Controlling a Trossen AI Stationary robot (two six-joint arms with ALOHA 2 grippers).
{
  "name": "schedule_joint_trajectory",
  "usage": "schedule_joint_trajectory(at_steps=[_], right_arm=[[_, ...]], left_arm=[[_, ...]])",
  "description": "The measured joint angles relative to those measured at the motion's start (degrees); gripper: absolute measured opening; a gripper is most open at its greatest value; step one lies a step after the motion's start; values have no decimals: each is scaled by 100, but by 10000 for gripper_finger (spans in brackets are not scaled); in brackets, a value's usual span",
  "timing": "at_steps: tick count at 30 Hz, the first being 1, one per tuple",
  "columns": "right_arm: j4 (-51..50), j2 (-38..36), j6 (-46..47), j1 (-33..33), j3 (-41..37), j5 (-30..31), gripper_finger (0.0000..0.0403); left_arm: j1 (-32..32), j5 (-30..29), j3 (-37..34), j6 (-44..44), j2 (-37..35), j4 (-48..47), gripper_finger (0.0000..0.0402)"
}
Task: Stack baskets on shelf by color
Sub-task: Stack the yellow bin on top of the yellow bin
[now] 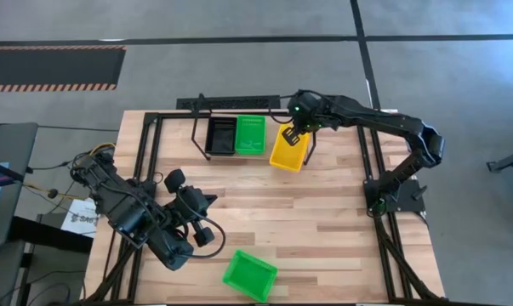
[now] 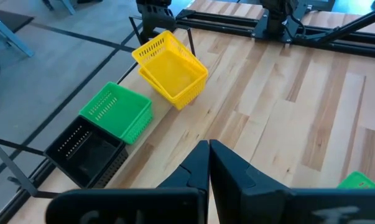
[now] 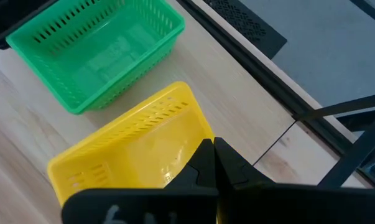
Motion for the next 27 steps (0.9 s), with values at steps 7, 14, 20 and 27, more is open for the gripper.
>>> schedule_joint_trajectory(at_steps=[7, 14, 20, 27], right_arm=[[-2, 0, 49, -44, 1, 0, 0], [14, 49, 127, -146, 8, -126, 0], [108, 389, 170, -150, 14, -297, 0], [308, 1000, 23, -125, 7, -456, 0]], left_arm=[[0, 0, 0, -4, 0, 0, 0], [2, 0, 0, -11, 0, 0, 0], [0, 3, 0, -7, 3, -1, 0], [0, 2, 2, -7, 4, 0, 0]])
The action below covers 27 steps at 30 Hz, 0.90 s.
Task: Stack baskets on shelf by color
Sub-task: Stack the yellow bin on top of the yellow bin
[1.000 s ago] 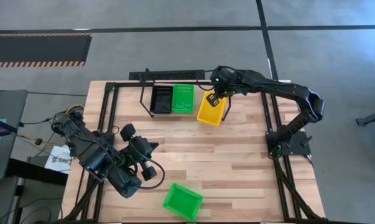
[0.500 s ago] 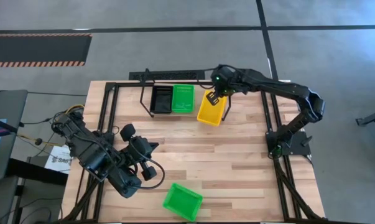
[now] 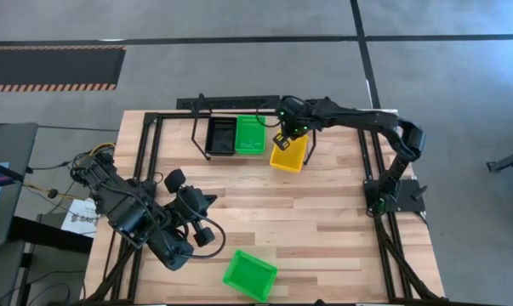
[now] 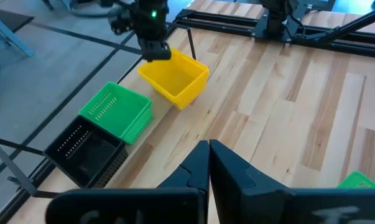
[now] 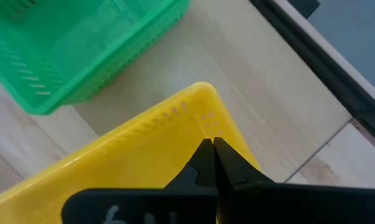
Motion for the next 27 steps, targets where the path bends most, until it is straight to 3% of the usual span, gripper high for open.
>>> schedule_joint_trajectory(at_steps=[4, 11, 17, 27], right_arm=[[44, 128, -104, 69, 0, -20, 0], [-102, -221, -442, 471, 11, -694, 0], [-304, -223, -659, 490, 9, -760, 0], [-183, 594, -985, 236, 7, -1239, 0]], left_arm=[[1, 2, 0, -2, 0, 0, 0], [2, 2, 0, 0, 0, 2, 0], [2, 0, 0, 2, 0, 0, 0], [15, -1, 0, -27, 13, 0, 0]])
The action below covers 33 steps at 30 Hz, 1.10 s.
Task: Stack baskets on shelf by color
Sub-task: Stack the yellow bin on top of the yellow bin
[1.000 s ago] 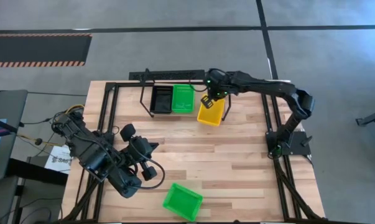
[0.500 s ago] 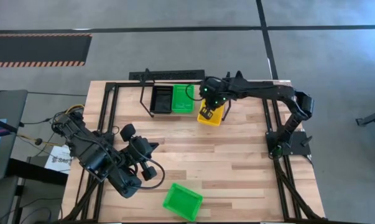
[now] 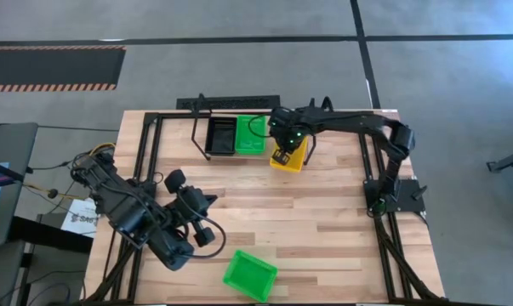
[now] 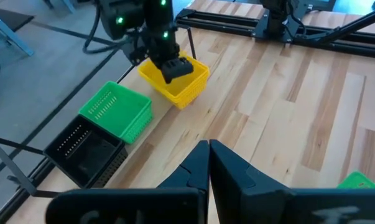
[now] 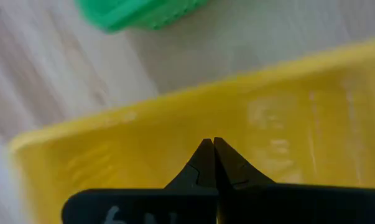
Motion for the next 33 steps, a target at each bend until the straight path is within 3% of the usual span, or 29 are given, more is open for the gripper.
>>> schedule_joint_trajectory(at_steps=[18, 27, 33], right_arm=[[18, 756, -847, -260, 1390, -88, 0], [-890, 734, -1046, -288, 1528, -60, 0], [-1063, 740, -1225, -309, 1348, 493, 0]], left_arm=[[89, 8, 0, -178, 33, 0, 0], [96, 8, 0, -137, 33, 0, 0], [96, 8, 0, -135, 33, 0, 0]])
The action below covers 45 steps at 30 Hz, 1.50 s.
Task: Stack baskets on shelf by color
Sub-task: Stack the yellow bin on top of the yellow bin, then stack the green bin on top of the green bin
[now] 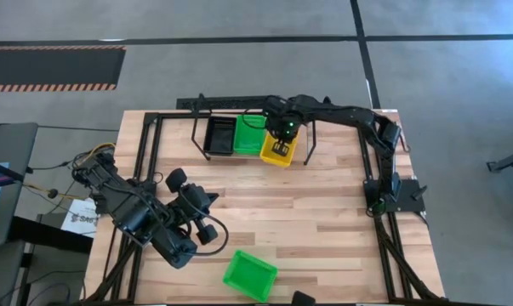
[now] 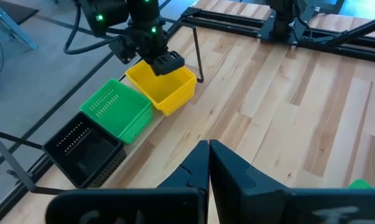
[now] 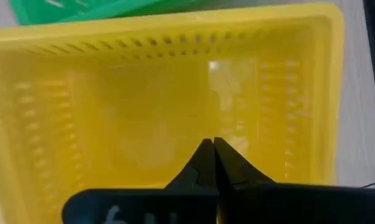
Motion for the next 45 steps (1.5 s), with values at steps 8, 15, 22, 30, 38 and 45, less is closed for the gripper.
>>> schedule_joint_trajectory(at_steps=[8, 15, 22, 30, 38, 45], right_arm=[[40, -2, -319, -269, -73, 501, 0], [52, -1, -601, -585, -73, 589, 0], [164, -1, -655, -744, -73, 492, 0], [353, -15, -885, -486, -73, 315, 0], [829, -17, -957, -518, -73, 312, 0], [14, -60, -894, -184, 115, 658, 0]], left_arm=[[2, 0, 0, -3, 0, 0, 0], [2, -2, 0, -56, 0, 0, 0], [90, -2, 0, -77, 0, 2, 0], [271, 54, 0, 1, 0, 0, 0], [273, 57, 0, -20, 0, 0, 0], [335, 255, 0, -302, 0, 2, 0]])
